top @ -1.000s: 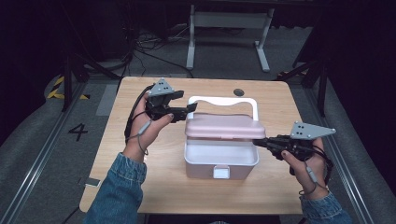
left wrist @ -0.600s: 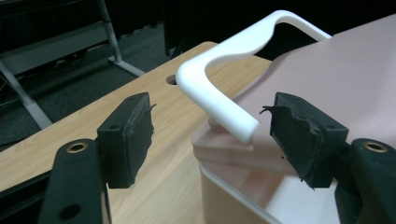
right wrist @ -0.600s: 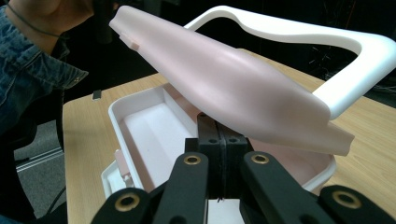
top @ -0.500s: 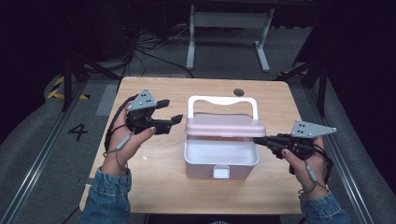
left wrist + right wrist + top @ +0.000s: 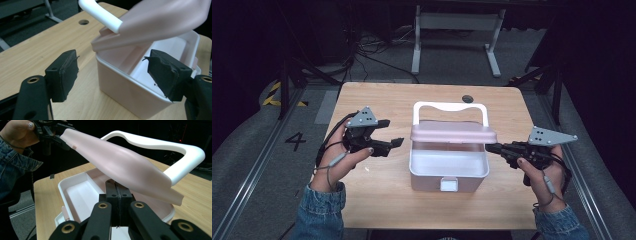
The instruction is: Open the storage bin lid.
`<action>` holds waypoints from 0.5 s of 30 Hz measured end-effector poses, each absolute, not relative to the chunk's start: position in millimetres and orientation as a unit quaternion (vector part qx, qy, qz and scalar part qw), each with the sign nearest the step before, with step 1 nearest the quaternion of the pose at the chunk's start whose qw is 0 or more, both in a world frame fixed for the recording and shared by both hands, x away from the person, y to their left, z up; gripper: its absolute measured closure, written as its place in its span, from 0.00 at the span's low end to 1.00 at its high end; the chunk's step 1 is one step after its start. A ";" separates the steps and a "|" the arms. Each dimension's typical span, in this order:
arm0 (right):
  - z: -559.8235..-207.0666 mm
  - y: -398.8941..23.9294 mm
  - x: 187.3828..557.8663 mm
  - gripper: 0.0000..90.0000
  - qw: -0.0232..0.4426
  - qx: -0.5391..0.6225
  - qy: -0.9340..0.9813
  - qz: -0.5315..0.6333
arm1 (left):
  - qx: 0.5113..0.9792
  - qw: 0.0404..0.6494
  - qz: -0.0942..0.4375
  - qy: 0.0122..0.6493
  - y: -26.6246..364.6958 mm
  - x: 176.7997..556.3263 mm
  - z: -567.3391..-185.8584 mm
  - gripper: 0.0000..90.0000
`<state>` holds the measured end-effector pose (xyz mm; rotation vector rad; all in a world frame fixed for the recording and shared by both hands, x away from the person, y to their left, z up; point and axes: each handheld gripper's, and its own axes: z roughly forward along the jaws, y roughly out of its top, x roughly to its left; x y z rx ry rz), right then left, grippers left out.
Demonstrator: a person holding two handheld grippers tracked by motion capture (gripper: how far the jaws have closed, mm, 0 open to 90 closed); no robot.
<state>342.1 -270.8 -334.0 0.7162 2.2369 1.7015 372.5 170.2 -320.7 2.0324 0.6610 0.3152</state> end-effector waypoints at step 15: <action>-332.3 -273.3 341.5 1.00 0.116 0.249 0.762 0.587 | 0.828 0.485 0.157 0.234 134.2 371.9 -325.6 0.24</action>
